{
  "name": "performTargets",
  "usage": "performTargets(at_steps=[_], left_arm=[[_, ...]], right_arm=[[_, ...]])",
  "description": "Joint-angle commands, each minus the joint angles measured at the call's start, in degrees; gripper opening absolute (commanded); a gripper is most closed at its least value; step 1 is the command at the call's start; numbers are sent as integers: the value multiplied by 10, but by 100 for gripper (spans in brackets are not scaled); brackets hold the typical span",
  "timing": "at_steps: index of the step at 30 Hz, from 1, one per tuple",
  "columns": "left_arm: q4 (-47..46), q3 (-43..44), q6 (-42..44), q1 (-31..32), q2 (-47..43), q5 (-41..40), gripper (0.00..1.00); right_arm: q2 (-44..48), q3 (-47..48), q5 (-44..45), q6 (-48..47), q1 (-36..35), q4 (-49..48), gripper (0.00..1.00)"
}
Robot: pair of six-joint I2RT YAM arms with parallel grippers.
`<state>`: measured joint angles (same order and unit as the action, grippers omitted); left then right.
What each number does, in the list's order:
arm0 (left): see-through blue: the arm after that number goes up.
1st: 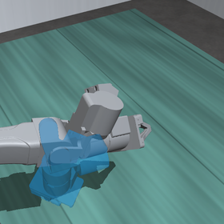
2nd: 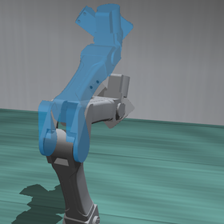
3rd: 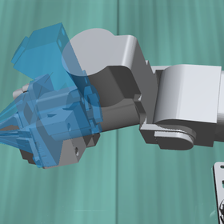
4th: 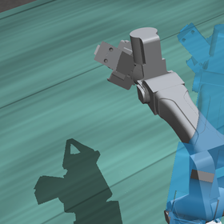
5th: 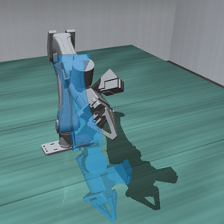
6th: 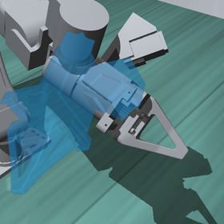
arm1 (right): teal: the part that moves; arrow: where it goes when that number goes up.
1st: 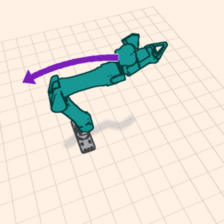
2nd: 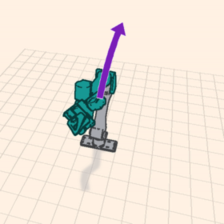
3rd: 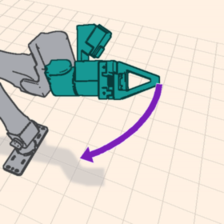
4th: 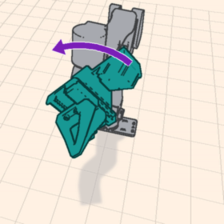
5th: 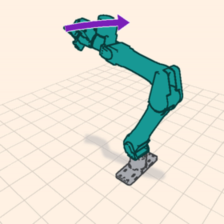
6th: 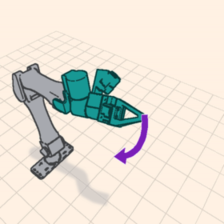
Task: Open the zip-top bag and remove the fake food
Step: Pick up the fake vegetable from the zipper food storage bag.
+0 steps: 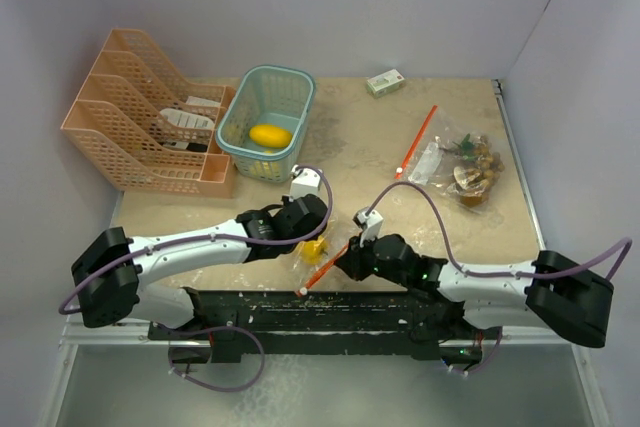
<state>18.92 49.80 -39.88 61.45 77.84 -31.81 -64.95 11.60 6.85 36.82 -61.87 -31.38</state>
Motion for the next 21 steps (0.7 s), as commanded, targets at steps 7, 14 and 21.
performTargets(at_steps=[7, 14, 21], left_arm=[[-22, 0, -4, -4, -17, 3, 0], [-30, 3, 2, -4, -10, 8, 0], [-23, 3, 5, -4, -15, 2, 0]], right_arm=[[3, 89, 35, -49, -2, 21, 16], [-42, 87, 31, -45, -2, -9, 25], [-5, 94, 38, -42, -2, 17, 29]])
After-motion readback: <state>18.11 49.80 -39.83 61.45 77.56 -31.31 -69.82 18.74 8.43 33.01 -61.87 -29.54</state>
